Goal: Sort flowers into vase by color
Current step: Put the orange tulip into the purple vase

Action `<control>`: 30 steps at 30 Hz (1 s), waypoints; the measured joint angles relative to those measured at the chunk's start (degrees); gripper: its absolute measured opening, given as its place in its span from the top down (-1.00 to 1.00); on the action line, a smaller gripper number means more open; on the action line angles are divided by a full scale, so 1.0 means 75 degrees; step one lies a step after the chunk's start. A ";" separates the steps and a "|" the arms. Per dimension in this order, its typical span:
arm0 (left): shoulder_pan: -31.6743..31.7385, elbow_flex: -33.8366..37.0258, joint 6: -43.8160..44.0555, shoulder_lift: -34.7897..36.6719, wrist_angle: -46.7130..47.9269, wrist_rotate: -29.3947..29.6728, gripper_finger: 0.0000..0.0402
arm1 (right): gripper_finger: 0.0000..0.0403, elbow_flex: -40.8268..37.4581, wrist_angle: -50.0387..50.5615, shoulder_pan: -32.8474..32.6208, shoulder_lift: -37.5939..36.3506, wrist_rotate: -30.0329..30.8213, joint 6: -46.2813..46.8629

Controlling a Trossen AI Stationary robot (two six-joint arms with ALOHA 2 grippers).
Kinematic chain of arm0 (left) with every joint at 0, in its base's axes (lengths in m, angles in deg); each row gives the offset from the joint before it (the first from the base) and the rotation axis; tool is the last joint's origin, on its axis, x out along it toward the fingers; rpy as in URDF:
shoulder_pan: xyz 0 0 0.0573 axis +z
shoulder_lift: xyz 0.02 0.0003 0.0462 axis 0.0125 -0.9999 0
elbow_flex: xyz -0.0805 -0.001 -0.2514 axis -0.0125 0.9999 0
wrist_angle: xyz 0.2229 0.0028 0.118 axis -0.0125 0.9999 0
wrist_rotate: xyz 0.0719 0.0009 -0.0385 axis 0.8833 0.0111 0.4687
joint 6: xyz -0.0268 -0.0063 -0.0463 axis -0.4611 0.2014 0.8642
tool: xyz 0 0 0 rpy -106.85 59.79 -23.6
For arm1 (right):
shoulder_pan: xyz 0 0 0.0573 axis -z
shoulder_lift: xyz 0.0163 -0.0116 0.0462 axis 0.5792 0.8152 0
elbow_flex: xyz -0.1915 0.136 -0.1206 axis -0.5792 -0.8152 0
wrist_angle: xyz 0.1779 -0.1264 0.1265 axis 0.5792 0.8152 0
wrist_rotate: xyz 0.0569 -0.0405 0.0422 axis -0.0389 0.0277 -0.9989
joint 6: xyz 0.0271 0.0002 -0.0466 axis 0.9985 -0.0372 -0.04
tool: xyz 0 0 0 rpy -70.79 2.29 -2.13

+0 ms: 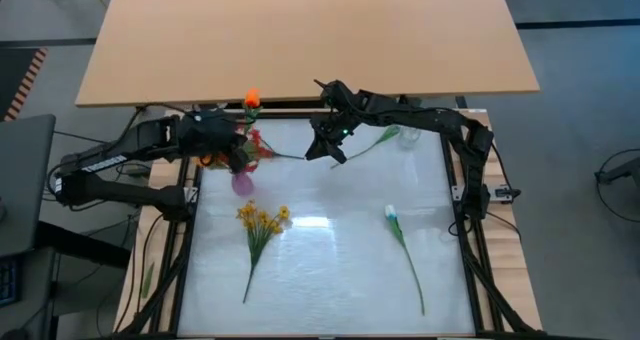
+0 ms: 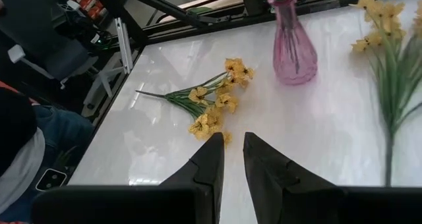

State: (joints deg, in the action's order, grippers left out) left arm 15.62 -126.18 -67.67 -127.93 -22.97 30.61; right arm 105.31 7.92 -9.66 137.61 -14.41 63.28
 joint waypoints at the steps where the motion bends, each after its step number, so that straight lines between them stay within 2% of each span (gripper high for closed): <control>1: 0.0000 0.0000 0.0000 0.0067 -0.0048 -0.0002 1.00 | 0.58 0.0000 0.0001 0.0034 0.0000 0.0000 0.0000; 9: 0.0000 -0.0003 0.0045 0.0516 -0.0100 -0.0050 1.00 | 0.58 0.0000 -0.0028 0.0204 0.0000 -0.0014 0.0003; 13: 0.0000 -0.0009 0.0020 0.0589 -0.0100 -0.0058 1.00 | 0.58 0.0000 -0.0218 -0.0028 0.0040 -0.0045 -0.0117; 17: 0.0000 -0.0009 -0.0085 0.0538 -0.0047 -0.0115 1.00 | 0.58 -0.0369 -0.1864 -0.0440 0.0064 -0.0007 0.0071; 22: -0.0157 -0.0006 -0.0321 0.0532 -0.0030 0.0125 1.00 | 0.58 -0.1011 -0.4210 -0.0828 0.0073 0.0971 0.0771; 25: -0.0360 0.0165 -0.0401 0.0651 -0.0076 0.0429 1.00 | 0.57 -0.1359 -0.4954 -0.1005 0.0067 0.1825 0.0714; 30: -0.0627 0.0788 -0.0399 0.1071 -0.0629 0.0515 1.00 | 0.50 -0.1863 -0.6075 -0.1262 0.0110 0.2414 0.0447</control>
State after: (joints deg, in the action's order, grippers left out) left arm 10.92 -120.27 -70.67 -119.90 -27.68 34.48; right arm 91.33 -37.64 -19.12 138.43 3.70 66.63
